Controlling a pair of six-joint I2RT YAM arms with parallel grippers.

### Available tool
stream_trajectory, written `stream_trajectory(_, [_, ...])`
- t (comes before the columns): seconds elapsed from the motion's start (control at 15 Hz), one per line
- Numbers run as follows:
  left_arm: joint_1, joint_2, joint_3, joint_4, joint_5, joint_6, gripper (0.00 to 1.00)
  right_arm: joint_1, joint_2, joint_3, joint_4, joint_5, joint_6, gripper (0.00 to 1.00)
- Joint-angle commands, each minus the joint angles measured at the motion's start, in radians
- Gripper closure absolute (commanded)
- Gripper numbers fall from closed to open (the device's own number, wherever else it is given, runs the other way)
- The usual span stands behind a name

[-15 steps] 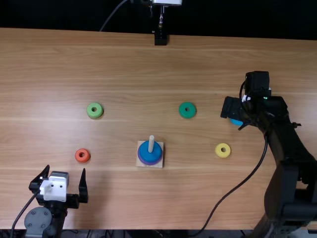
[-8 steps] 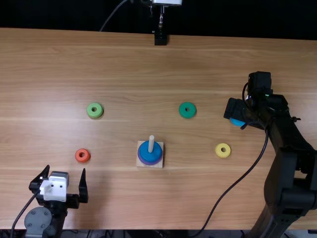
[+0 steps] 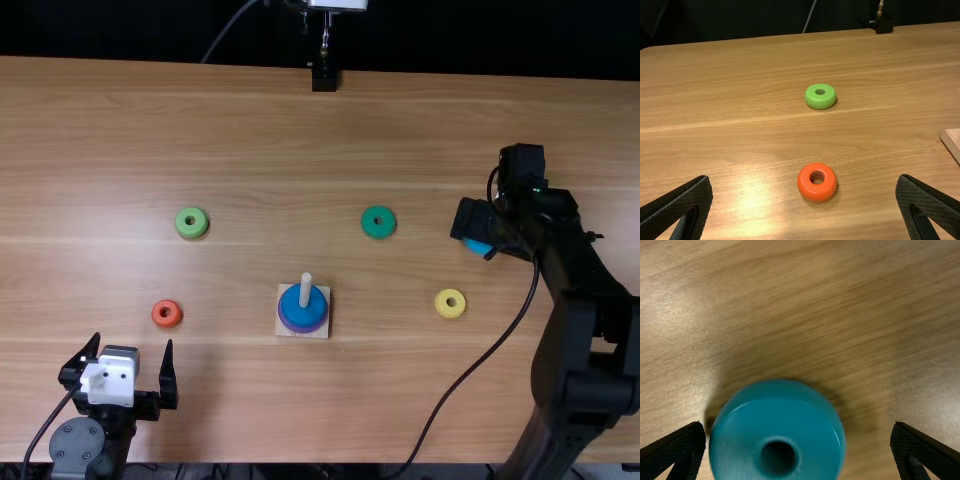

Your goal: Build the Hanoi tower: stack the rings onto the peg from bottom to top in this color order: purple, dark blue, light blue, dark green, light green, yellow, orange.

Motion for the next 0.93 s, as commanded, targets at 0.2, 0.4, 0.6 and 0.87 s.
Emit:
stream_trajectory(0.2, [0.008, -0.011, -0.110, -0.078, 0.005, 0.016, 0.00, -0.011, 0.030, 0.051, -0.008, 0.012, 0.011, 0.22])
stream_trajectory(0.4, [0.008, -0.011, -0.110, -0.078, 0.005, 0.016, 0.00, -0.010, 0.032, 0.049, -0.012, 0.012, 0.009, 0.61])
stream_trajectory(0.6, [0.008, -0.011, -0.110, -0.076, 0.005, 0.018, 0.00, -0.008, 0.032, 0.049, -0.018, 0.012, 0.009, 0.67])
stream_trajectory(0.87, [0.008, -0.011, -0.110, -0.078, 0.005, 0.016, 0.00, -0.005, 0.030, 0.048, -0.019, 0.012, 0.009, 0.92])
